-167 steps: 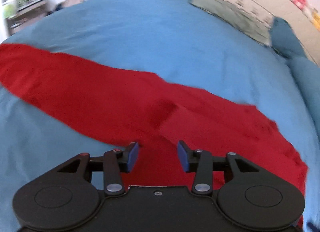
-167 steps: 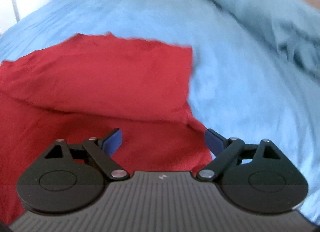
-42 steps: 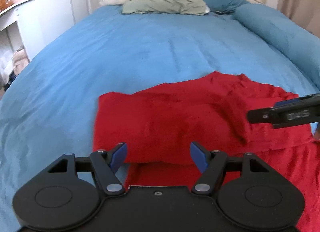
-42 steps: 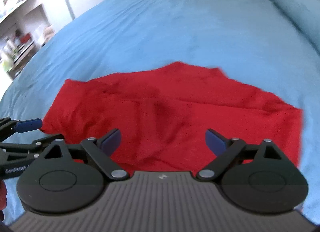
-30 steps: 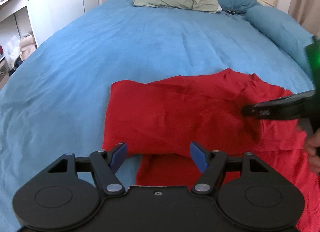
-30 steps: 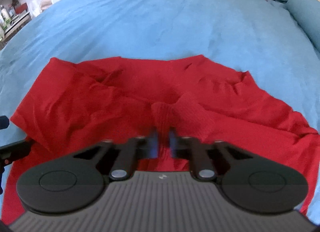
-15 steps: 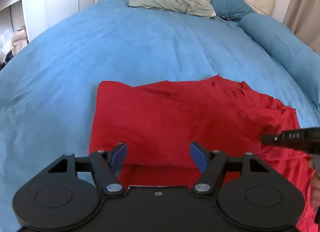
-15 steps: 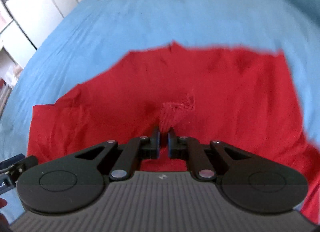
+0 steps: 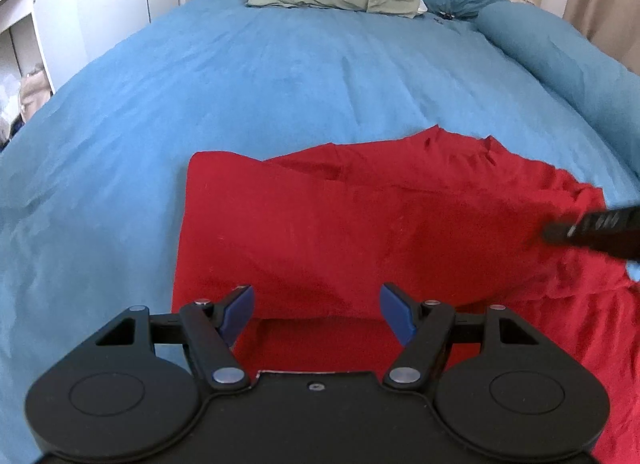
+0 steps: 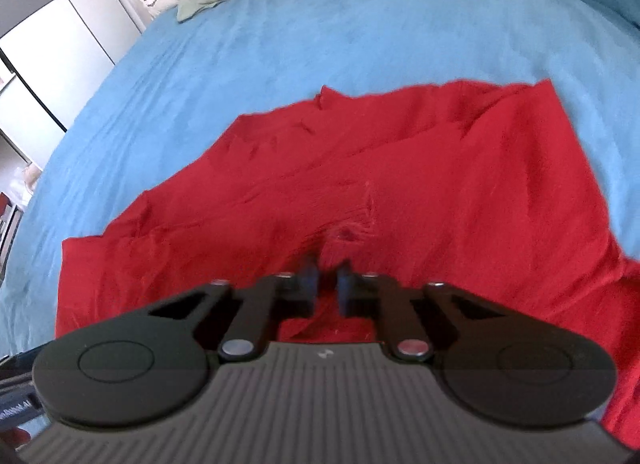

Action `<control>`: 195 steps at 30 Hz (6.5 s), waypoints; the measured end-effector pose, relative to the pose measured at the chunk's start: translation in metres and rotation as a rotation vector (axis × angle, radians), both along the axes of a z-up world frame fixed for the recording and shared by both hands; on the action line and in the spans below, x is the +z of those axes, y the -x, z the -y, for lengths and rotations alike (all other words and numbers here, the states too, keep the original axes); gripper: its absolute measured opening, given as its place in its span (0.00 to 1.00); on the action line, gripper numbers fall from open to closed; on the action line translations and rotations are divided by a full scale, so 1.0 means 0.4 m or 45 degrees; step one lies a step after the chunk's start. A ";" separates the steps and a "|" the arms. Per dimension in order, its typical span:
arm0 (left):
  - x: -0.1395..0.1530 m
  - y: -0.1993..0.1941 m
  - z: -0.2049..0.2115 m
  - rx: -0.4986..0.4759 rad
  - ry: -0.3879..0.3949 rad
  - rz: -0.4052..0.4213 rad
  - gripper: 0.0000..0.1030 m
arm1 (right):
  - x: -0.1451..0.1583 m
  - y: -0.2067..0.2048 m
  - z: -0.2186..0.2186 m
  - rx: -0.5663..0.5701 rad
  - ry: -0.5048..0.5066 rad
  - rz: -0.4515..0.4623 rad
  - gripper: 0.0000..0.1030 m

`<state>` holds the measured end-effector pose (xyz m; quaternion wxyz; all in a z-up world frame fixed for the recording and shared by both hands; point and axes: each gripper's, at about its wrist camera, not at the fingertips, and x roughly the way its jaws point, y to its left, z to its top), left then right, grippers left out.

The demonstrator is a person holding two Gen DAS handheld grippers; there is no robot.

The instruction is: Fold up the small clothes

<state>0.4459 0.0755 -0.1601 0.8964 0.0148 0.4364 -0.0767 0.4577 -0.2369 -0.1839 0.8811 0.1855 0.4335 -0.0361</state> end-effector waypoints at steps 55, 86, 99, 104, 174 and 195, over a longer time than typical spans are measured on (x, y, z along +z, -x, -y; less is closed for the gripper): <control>0.047 0.070 0.019 0.058 -0.037 -0.078 0.72 | 0.073 0.124 0.106 0.133 0.285 0.179 1.00; -0.022 0.566 -0.150 -0.004 -0.045 -0.575 0.69 | 0.085 0.738 0.188 0.082 0.254 -0.365 1.00; -0.034 0.629 -0.133 -0.079 -0.058 -0.567 0.39 | 0.016 0.823 0.198 0.054 0.196 -0.577 0.86; -0.047 0.646 -0.122 -0.073 -0.070 -0.588 0.25 | 0.008 0.821 0.190 0.049 0.187 -0.601 0.81; 0.010 -0.392 0.110 0.308 -0.013 0.083 0.90 | 0.063 -0.164 0.436 -0.028 -0.071 0.165 1.00; -0.094 -0.216 0.200 0.036 -0.137 -0.086 0.91 | -0.027 -0.021 0.297 0.256 0.174 0.006 1.00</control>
